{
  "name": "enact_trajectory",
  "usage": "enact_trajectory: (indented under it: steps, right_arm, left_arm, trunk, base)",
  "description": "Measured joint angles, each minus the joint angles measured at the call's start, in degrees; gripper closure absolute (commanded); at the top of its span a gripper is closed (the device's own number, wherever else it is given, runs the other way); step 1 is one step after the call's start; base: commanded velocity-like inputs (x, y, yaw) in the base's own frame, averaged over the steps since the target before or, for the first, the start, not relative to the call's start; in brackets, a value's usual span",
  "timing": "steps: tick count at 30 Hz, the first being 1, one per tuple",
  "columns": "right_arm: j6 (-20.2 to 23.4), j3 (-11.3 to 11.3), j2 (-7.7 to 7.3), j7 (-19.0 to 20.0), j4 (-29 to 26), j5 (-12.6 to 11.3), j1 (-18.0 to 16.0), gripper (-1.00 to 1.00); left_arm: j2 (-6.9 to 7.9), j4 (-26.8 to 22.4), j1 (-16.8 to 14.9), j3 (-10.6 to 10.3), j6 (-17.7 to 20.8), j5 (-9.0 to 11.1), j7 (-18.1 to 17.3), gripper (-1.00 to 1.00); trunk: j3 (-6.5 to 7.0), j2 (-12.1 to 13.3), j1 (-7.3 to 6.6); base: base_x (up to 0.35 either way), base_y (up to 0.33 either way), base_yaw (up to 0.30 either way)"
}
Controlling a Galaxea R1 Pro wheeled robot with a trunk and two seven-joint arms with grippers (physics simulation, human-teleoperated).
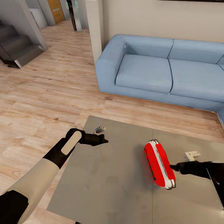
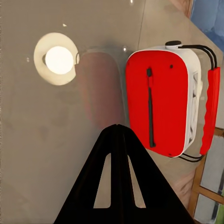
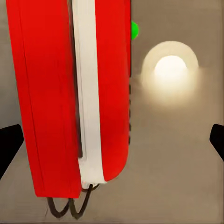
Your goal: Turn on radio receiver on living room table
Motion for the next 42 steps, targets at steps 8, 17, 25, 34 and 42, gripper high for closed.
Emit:
enact_trajectory:
  steps: [8,17,25,34,42]
  right_arm:
    - [0.0,-1.4,-3.88,7.4,0.0,0.0,0.1,-1.0]
    - [0.0,-2.0,-4.3,8.4,0.0,0.0,0.1,-1.0]
    - [0.0,-2.0,-4.29,8.4,0.0,0.0,0.1,-1.0]
    - [0.0,-2.0,-4.29,8.5,0.0,0.0,0.2,-1.0]
    - [0.0,-2.1,-4.18,8.5,0.0,0.0,0.3,-1.0]
  left_arm:
    - [-0.11,0.0,0.0,0.0,0.1,-0.4,0.1,1.0]
    - [-2.23,0.2,0.0,0.0,0.1,-1.5,0.5,1.0]
    - [-2.47,0.2,0.0,0.0,0.2,-2.1,0.5,1.0]
    - [-2.43,-0.4,0.0,0.0,0.3,-2.0,0.2,1.0]
    - [-2.4,-0.6,0.0,0.0,0.4,-2.0,0.2,1.0]
  trunk:
    - [0.0,0.0,0.0]
    - [0.0,0.0,0.0]
    - [0.0,0.0,0.0]
    - [0.0,0.0,0.0]
    - [0.0,0.0,0.0]
  base:
    - [0.0,0.0,0.0]
    - [0.0,0.0,0.0]
    - [-0.001,0.0,0.0]
    - [-0.239,0.0,0.0]
    - [-0.339,0.0,0.0]
